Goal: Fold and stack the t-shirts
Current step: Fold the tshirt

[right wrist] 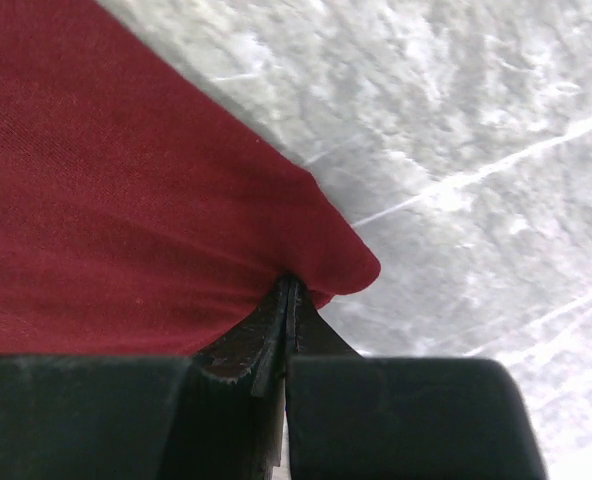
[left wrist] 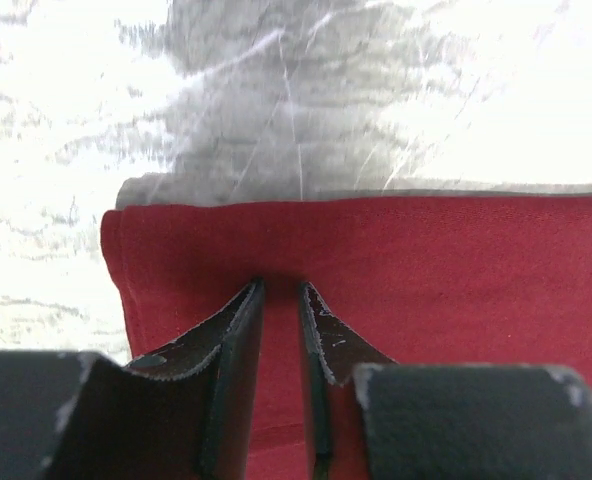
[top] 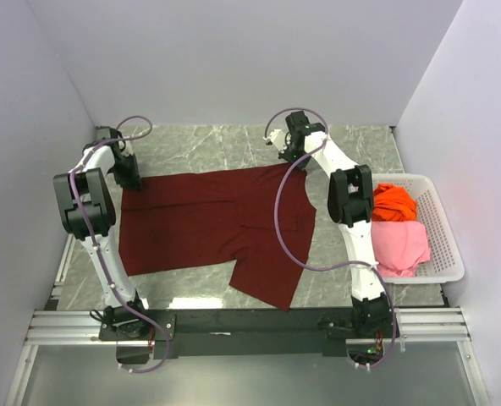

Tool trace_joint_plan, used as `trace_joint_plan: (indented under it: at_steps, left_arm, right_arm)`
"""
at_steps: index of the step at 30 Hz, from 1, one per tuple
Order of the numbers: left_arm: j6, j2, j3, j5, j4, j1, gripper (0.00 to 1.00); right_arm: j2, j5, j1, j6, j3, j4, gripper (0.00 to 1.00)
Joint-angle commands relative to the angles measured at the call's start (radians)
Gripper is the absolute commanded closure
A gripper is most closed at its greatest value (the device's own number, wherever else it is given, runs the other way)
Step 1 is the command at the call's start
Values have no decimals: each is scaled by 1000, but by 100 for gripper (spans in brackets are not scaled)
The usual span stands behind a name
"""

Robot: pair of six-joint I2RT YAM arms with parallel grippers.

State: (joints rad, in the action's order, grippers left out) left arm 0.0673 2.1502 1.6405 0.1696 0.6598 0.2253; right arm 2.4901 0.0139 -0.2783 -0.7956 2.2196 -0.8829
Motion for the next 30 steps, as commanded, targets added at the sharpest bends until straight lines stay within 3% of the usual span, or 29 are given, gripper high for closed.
trace_joint_plan:
  at_steps: [1,9,15,20,26,27,30]
  left_arm:
    - [-29,50,31,-27,27,2,73]
    - [-32,39,32,14,-2,0,72]
    - [-43,-25,4,139,-52,-4,71]
    - [-103,-128,-44,206,-91,-20,69]
    - [-185,-159,-59,162,-34,-23,68]
    - [-193,-155,-59,150,-22,-24,68]
    - [-199,-130,-62,108,3,-24,68]
  right_arm:
    - [49,-98,13,-37,14,-13,100]
    - [-83,-63,42,-13,-83,35,100]
    - [-7,-83,73,6,17,-21,100]
    - [-69,-48,67,27,22,-1,99]
    - [-189,70,36,45,-38,-71,79]
    - [-200,78,18,44,-70,-76,69]
    - [-200,72,-16,71,-98,-57,67]
